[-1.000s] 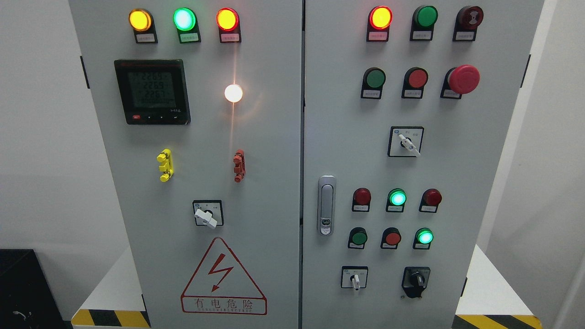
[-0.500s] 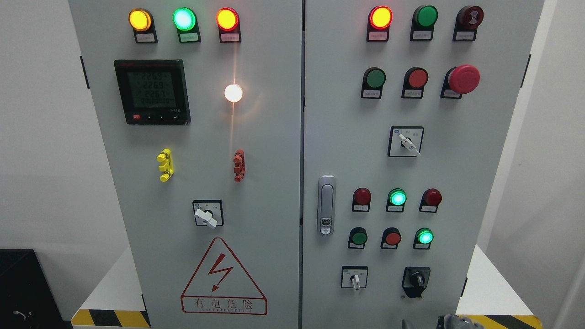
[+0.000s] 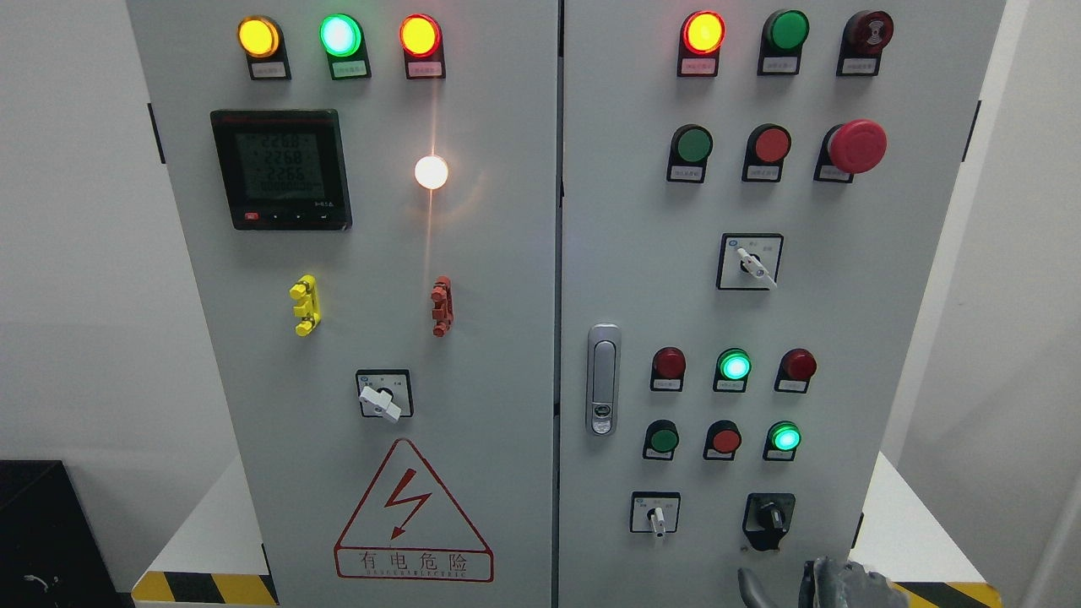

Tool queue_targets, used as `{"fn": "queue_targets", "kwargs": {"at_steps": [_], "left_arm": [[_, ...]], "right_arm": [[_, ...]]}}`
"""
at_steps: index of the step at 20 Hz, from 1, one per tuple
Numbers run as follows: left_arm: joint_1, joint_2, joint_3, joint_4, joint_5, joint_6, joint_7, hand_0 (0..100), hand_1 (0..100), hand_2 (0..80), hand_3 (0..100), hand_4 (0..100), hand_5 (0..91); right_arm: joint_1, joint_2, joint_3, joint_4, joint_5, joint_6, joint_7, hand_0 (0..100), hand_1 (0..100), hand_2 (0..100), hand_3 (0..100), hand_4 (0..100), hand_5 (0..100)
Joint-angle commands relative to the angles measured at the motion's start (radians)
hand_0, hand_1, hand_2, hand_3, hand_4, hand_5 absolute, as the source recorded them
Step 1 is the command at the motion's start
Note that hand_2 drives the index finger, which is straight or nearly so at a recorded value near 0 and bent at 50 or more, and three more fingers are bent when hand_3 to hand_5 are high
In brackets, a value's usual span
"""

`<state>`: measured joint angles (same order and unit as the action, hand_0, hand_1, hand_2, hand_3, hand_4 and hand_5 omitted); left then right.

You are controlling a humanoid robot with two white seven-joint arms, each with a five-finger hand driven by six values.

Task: Flip black knob to close circuit
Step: 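Reach the right hand up toward the black rotary knob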

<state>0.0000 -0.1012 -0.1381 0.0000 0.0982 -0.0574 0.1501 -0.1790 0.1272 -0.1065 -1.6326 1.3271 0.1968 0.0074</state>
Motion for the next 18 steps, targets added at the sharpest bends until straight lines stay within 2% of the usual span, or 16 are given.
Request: {"fn": "queue_targets", "kwargs": {"at_steps": [1, 18], "left_arm": [[0.023, 0.0, 0.0, -0.029, 0.0, 0.001, 0.0, 12, 56, 0.0, 0, 0, 0.0], [0.023, 0.0, 0.0, -0.029, 0.0, 0.001, 0.0, 12, 56, 0.0, 0, 0, 0.0]], "right_arm": [[-0.043, 0.0, -0.009, 0.048, 0.006, 0.006, 0.005, 0, 0, 87, 100, 100, 100], [-0.073, -0.001, -0.012, 0.046, 0.007, 0.029, 0.005, 0, 1, 88, 100, 100, 100]]}}
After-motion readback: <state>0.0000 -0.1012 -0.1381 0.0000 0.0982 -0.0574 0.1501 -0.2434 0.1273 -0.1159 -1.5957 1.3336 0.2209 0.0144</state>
